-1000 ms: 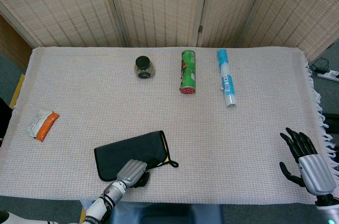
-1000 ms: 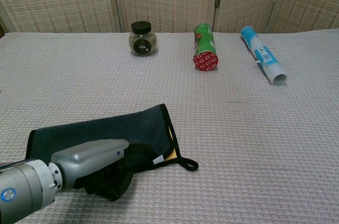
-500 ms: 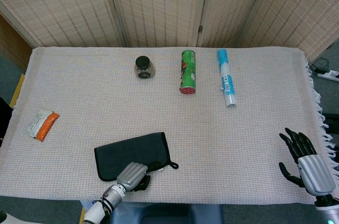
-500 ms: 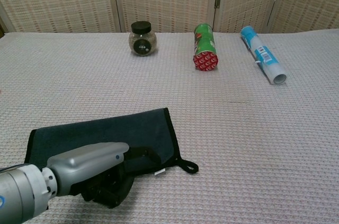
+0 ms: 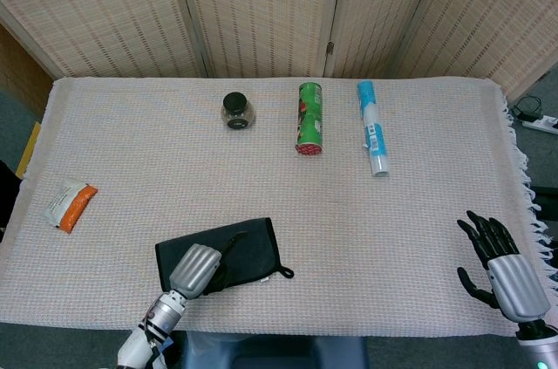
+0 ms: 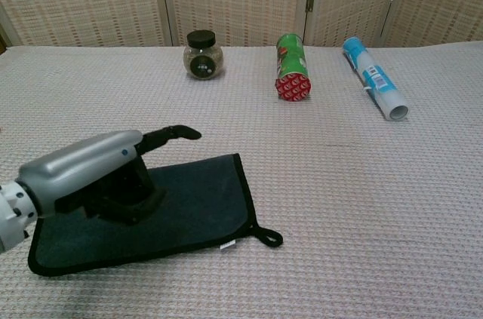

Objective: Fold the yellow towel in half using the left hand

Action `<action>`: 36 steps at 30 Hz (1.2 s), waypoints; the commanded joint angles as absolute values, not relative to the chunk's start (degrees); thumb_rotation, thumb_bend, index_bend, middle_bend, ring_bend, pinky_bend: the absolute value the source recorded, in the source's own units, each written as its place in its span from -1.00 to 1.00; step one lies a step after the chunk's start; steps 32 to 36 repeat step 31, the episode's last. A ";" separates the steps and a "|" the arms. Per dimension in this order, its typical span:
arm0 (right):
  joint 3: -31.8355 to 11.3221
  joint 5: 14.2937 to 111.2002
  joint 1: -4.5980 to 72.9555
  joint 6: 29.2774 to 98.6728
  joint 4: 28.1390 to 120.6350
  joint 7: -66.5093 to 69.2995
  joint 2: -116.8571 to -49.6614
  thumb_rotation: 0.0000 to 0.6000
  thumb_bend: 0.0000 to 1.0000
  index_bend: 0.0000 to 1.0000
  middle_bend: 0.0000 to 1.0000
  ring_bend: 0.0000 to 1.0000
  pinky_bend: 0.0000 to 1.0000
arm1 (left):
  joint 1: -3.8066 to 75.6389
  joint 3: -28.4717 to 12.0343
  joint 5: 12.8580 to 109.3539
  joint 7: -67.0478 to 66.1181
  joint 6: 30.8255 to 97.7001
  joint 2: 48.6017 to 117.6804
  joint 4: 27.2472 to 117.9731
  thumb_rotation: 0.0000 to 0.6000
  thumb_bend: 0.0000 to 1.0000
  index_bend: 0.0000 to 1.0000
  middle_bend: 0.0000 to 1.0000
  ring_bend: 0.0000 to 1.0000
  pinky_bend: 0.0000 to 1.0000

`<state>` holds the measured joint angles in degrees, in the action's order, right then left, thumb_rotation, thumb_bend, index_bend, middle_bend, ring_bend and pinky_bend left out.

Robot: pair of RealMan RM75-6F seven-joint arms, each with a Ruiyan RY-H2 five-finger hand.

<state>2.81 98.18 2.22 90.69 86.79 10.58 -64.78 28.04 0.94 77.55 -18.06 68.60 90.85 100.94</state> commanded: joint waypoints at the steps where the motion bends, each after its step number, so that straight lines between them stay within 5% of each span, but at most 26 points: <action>1: 2.92 98.63 2.43 90.40 87.03 9.86 -65.05 1.00 -0.03 -1.00 -1.00 -1.00 -1.00 | 24.65 1.96 82.74 -14.56 74.54 84.01 101.41 1.00 0.11 -0.79 0.53 0.67 0.72; 4: 2.81 98.79 2.97 89.54 87.48 8.43 -65.55 1.00 -0.04 -1.00 -1.00 -1.00 -1.00 | 21.91 4.16 86.24 -10.50 78.37 76.91 100.27 1.00 -0.03 -0.79 0.03 0.10 -0.05; 8: 1.97 97.22 3.88 87.46 88.97 5.79 -65.89 1.00 -0.03 -1.00 -1.00 -1.00 -1.00 | 17.27 6.45 89.55 -3.27 84.91 71.41 95.48 1.00 -0.14 -0.78 -0.32 -0.46 -0.57; 11: 0.46 94.53 4.61 85.77 91.23 2.38 -65.68 1.00 -0.03 -1.00 -1.00 -1.00 -1.00 | 13.55 7.48 90.33 2.22 89.48 69.01 90.94 1.00 -0.16 -0.78 -0.44 -0.67 -0.85; 15: -1.15 90.29 4.98 83.85 93.61 -2.71 -65.51 1.00 -0.03 -1.00 -1.00 -1.00 -1.00 | 9.38 6.81 85.48 4.77 91.01 68.55 85.26 1.00 -0.21 -0.81 -0.67 -0.87 -1.00; 19: -1.32 87.60 4.80 82.43 95.95 -5.01 -64.31 1.00 -0.03 -1.00 -1.00 -1.00 -1.00 | 10.12 7.42 80.94 5.60 83.02 63.26 89.25 1.00 -0.33 -0.93 -0.87 -0.98 -1.00; 36: 0.34 89.23 3.54 83.45 99.68 -8.73 -62.97 1.00 -0.03 -1.00 -1.00 -1.00 -1.00 | 8.30 5.84 87.00 5.50 86.47 65.37 87.55 1.00 -0.35 -0.98 -0.97 -1.00 -1.00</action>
